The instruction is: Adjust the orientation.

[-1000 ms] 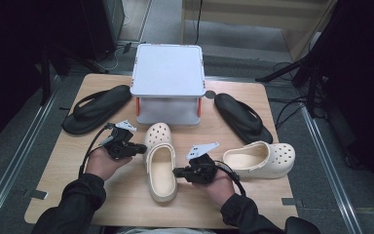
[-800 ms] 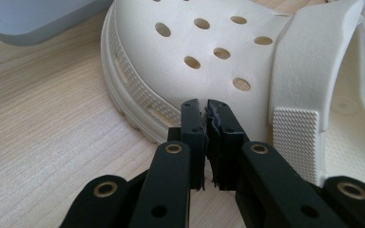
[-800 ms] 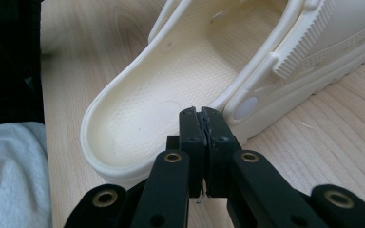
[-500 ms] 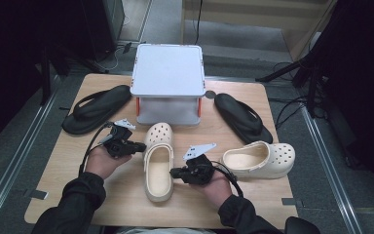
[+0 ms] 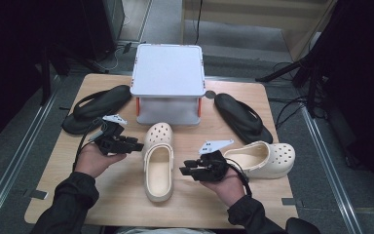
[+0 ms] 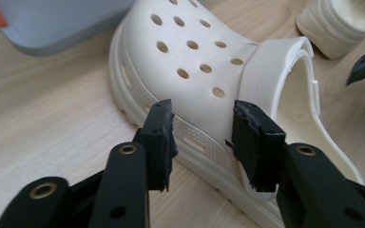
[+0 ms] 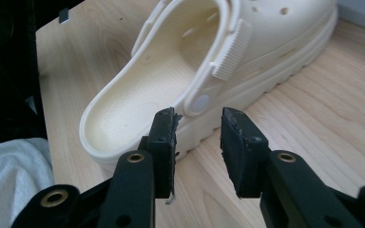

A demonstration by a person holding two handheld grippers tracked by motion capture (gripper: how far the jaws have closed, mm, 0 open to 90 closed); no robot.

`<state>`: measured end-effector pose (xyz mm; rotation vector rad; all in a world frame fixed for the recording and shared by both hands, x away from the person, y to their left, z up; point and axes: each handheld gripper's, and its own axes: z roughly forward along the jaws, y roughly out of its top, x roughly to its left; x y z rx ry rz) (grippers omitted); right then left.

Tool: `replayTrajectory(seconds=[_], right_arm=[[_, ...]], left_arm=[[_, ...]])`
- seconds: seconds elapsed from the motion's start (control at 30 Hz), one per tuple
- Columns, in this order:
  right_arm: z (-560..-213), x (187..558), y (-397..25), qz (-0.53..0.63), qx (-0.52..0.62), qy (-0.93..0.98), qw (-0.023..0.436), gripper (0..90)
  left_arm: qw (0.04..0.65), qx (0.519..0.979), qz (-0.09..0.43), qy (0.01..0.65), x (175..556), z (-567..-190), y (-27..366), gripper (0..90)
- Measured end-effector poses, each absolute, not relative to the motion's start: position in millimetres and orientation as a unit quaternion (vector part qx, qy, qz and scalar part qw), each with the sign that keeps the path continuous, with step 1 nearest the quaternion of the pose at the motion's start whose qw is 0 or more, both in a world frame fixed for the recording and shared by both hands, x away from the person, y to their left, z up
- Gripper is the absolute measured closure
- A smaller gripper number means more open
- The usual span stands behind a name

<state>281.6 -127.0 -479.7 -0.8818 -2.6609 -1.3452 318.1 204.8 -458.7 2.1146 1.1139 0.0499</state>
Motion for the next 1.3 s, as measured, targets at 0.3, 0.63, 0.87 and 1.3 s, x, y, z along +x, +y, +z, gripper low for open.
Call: replayTrajectory(seconds=[0.3, 0.63, 0.87, 1.3], right_arm=[[-469, 279, -151, -0.43, -0.319, -0.845, 0.004, 61.7], [-459, 278, -175, -0.428, -0.344, -0.836, -0.011, 57.8], [-449, 278, -205, -0.431, -0.377, -0.819, -0.044, 58.4], [-433, 284, -255, -0.421, -0.428, -0.796, -0.079, 58.5]], left_arm=[[0.365, 0.828, 0.028, 0.425, 319, -456, 206, 42.4], [0.362, 0.835, 0.024, 0.413, 323, -449, 205, 39.6], [0.356, 0.844, 0.026, 0.4, 326, -451, 202, 39.6], [0.35, 0.852, 0.015, 0.389, 330, -454, 197, 40.1]])
